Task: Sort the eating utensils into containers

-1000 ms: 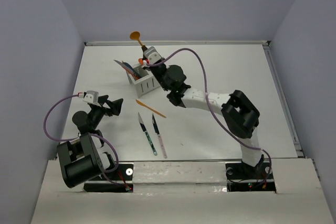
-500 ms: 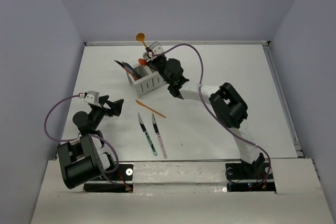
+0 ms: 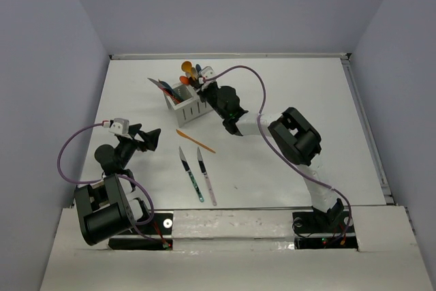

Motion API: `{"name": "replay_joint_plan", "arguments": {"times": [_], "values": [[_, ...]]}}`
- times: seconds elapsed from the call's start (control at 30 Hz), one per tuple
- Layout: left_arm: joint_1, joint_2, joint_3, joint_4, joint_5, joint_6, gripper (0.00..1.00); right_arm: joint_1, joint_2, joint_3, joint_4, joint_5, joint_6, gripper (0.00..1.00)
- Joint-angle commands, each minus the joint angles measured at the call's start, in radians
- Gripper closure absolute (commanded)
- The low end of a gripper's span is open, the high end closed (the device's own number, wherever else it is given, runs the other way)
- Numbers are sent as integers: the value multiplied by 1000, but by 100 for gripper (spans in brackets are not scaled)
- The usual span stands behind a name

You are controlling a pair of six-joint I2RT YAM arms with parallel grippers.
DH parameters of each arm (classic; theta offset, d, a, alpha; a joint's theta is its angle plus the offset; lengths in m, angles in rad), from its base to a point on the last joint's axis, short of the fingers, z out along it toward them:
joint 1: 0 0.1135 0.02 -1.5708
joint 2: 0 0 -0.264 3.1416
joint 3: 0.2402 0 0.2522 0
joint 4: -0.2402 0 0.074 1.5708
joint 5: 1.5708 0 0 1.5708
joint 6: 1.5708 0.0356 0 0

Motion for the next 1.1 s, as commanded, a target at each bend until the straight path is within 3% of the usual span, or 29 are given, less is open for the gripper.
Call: {"name": "replay_joint_plan", "arguments": {"times": [0.0,0.13,0.23,0.27,0.33,0.47,0.53,0.57,0.6,0.67,0.7,0.87,1.07], "values": [[-3,-21,-8,339,9,26,1,-3,3,-5,91,-11,40,89],[-4,-21,-8,336,9,28,1,-3,-13,-18,91,1,38,64],[-4,-21,-10,336,4,29,1,-3,-58,-55,99,-4,31,57],[-4,-23,-10,336,4,31,1,-3,-73,-78,93,-8,15,49],[-4,-21,-11,336,3,32,1,-3,-110,-97,71,-20,4,43],[-6,-23,-11,336,0,32,1,24,-240,-159,-33,-40,-15,33],[-7,-23,-13,336,-2,35,1,67,-328,-164,-207,-37,-40,30],[-7,-24,-13,336,-3,35,1,79,-368,-152,-387,-36,-25,30],[-7,-24,-13,336,-5,35,1,90,-368,-134,-389,-39,-2,30],[-7,-24,-13,333,-6,35,1,90,-395,-63,-778,-92,91,30],[-7,-24,-13,333,-6,35,1,90,-397,-49,-844,-130,130,30],[-9,-23,-10,328,-11,37,1,99,-376,-54,-1051,-166,305,33],[-10,-21,-10,322,-19,44,1,147,-241,84,-1211,-99,297,34]]}}
